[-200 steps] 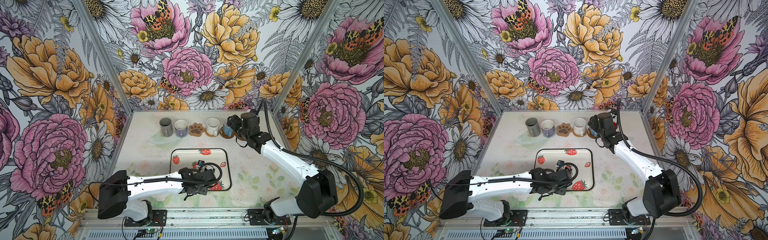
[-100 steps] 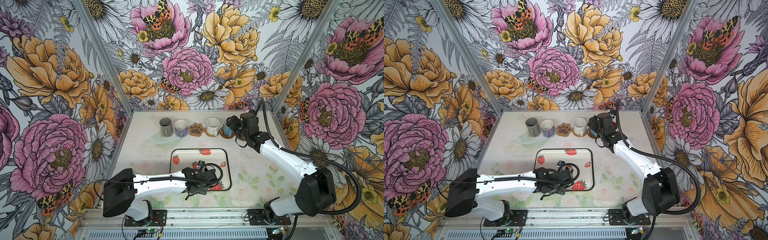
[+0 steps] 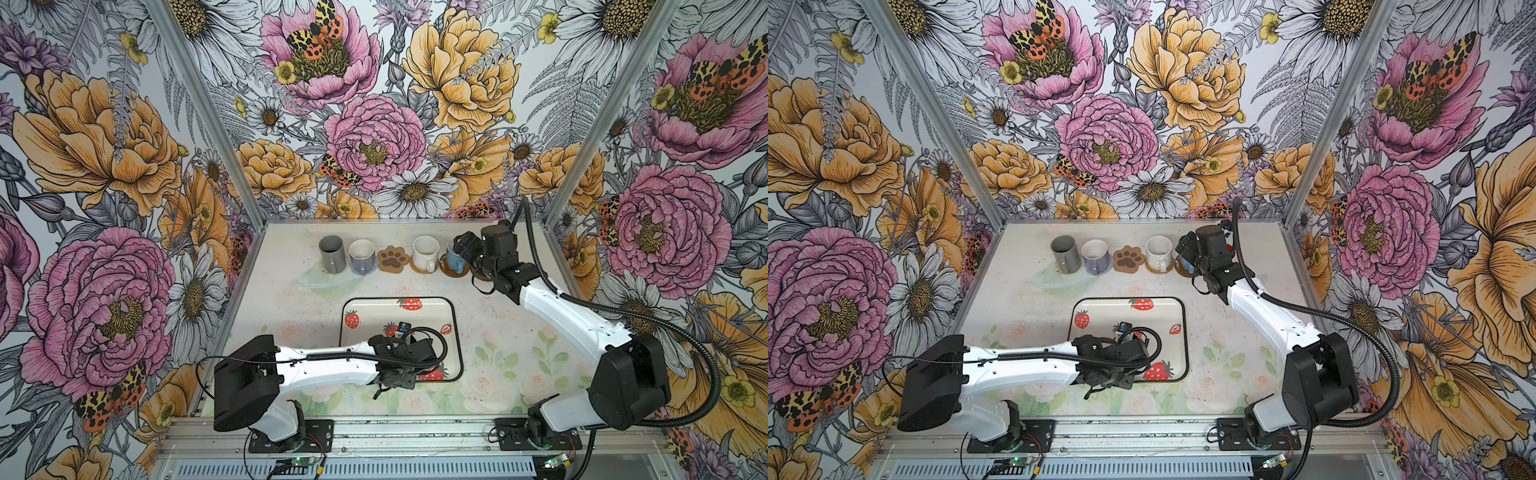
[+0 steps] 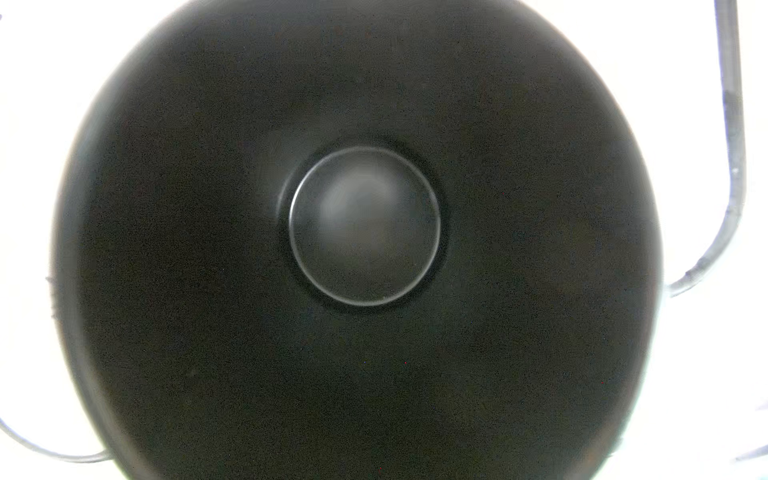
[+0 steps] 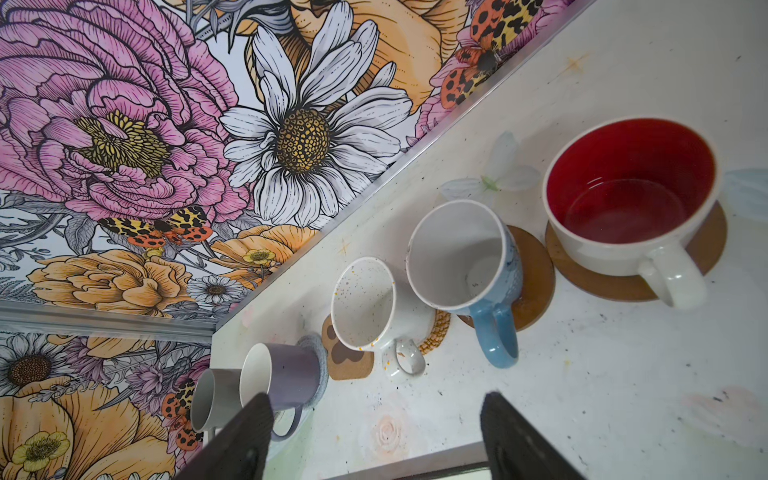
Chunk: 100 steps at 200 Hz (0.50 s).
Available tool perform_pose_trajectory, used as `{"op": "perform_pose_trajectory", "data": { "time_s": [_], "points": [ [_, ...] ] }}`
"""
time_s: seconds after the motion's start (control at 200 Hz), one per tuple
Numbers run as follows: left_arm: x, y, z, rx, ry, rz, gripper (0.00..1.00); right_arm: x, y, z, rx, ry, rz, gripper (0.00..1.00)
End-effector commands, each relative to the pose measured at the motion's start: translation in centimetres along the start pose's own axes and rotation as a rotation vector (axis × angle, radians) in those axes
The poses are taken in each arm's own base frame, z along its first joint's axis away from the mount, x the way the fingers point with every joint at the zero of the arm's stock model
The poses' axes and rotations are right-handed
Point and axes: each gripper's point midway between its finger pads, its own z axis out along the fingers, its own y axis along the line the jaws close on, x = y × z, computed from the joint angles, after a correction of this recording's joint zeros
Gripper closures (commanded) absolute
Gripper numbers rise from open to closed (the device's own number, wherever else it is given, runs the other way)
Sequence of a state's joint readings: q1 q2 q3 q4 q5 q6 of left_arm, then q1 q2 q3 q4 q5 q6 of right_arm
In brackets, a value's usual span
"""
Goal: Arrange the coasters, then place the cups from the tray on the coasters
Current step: 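Lift the black mug off the tray with the left gripper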
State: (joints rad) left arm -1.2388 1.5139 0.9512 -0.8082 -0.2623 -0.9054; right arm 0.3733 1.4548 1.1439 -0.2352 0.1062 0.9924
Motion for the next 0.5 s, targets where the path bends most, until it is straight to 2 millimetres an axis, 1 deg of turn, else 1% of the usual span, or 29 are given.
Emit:
{"op": "perform_pose_trajectory", "data": {
  "time_s": [0.0,0.31,0.4,0.495],
  "points": [
    [-0.91,-0.31,0.19,0.009,-0.025,0.0,0.65,-0.57,0.66,0.32,-0.012,-0.004,-0.017,0.19],
    [-0.59,-0.14,0.87,0.007,-0.003,-0.003,0.73,-0.37,0.78,0.76,-0.017,0.012,-0.02,0.19],
    [-0.51,-0.19,0.98,0.006,0.002,-0.001,0.77,-0.34,0.73,0.81,-0.016,0.013,-0.021,0.19],
    [-0.49,-0.19,1.01,0.006,0.003,0.0,0.84,-0.3,0.68,0.88,-0.016,0.016,-0.019,0.19]
  ]
}}
